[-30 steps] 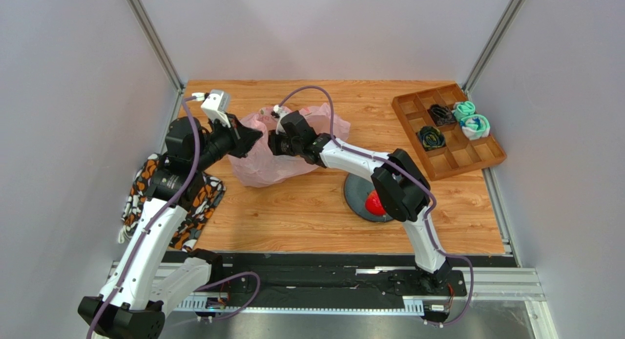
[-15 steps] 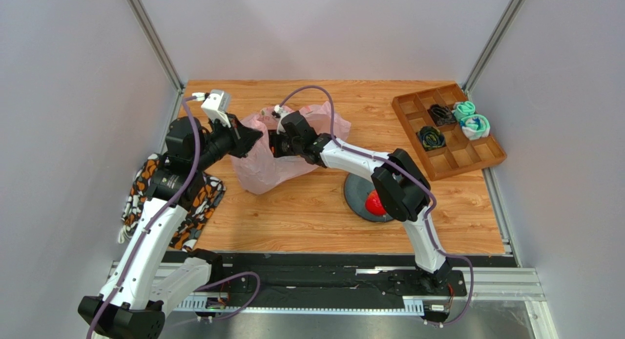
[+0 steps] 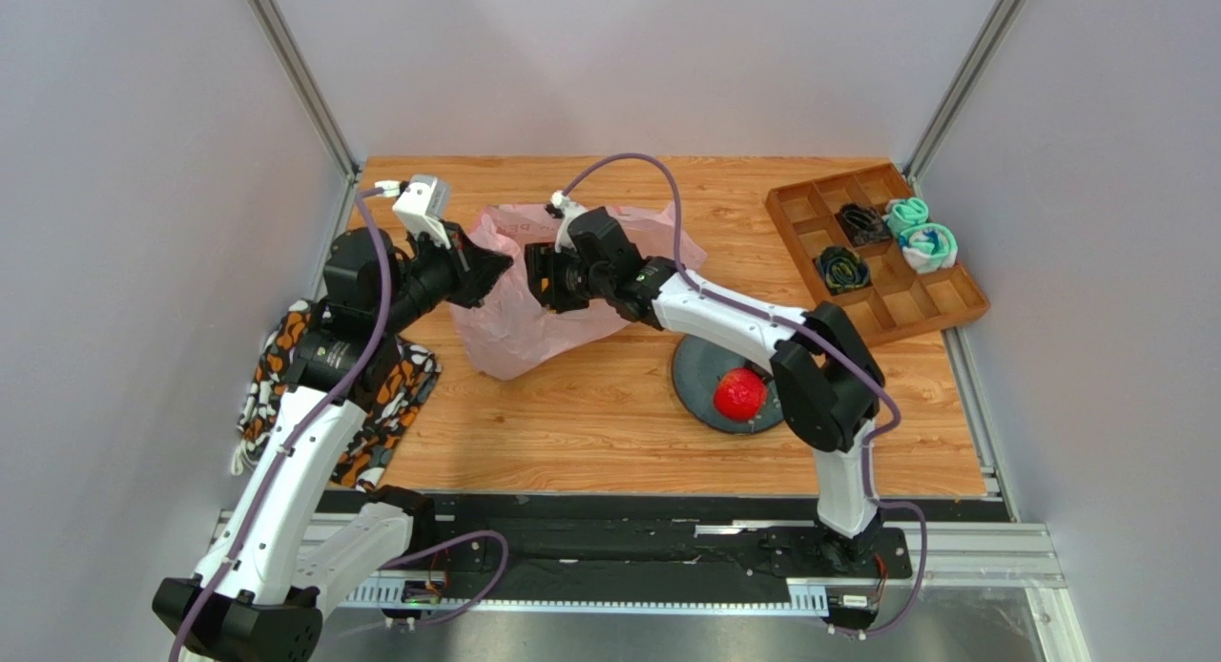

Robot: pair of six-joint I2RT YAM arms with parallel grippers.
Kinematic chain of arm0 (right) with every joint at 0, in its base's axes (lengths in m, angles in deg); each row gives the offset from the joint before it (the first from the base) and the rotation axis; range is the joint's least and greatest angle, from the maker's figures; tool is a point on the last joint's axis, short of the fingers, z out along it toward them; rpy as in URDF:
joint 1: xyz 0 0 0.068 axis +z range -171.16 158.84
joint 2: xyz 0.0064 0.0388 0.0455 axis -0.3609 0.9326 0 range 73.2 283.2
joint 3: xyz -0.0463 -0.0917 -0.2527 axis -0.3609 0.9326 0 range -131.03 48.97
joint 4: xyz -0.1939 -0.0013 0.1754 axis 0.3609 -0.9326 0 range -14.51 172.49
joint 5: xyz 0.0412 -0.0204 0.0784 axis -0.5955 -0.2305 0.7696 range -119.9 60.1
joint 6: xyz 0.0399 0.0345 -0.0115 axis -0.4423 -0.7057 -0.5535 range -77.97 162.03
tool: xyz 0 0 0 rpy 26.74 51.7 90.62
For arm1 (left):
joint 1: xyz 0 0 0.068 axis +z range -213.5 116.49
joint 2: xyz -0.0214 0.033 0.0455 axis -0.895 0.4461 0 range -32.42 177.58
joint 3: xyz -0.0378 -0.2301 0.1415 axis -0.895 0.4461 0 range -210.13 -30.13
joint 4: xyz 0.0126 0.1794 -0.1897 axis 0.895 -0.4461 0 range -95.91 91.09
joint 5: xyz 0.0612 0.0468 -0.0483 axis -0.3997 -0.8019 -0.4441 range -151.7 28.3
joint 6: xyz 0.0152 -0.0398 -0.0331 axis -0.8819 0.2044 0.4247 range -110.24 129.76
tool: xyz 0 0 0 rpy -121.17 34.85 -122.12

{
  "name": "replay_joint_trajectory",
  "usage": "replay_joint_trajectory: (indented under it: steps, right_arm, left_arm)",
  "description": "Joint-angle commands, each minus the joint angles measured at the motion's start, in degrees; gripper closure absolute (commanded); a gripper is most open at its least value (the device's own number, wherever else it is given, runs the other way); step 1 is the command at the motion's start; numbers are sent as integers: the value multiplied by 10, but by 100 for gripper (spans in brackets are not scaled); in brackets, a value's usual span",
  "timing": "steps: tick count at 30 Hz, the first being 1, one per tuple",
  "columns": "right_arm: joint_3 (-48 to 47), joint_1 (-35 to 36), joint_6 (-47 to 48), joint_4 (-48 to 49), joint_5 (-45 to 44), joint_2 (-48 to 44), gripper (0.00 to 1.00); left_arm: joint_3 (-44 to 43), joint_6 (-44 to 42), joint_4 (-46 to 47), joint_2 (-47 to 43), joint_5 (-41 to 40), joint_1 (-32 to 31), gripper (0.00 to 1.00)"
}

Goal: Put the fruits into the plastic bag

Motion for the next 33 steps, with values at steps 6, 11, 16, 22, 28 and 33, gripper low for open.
replay_joint_trajectory:
  steps: [6,11,16,22,28,33]
  right_arm:
    - [57,-1,56,-45,-135,-165,34]
    - [95,-2,71,-107,-230,-244,33]
    - [129,-2,93,-203,-329,-325,30]
    - [205,-29,79,-286,-357,-398,25]
    - [293,-121,31,-311,-318,-451,20]
    - [349,-193,33,-298,-284,-466,19]
  left_arm:
    - [-25,-1,9,-5,-2,2,100]
    - [-23,-1,10,-4,-2,2,100]
    - [-24,-1,9,-6,-2,2,100]
    - [-24,-1,10,-6,0,2,100]
    - [-23,-1,10,-6,-1,3,100]
    - [-23,-1,10,-6,-1,2,100]
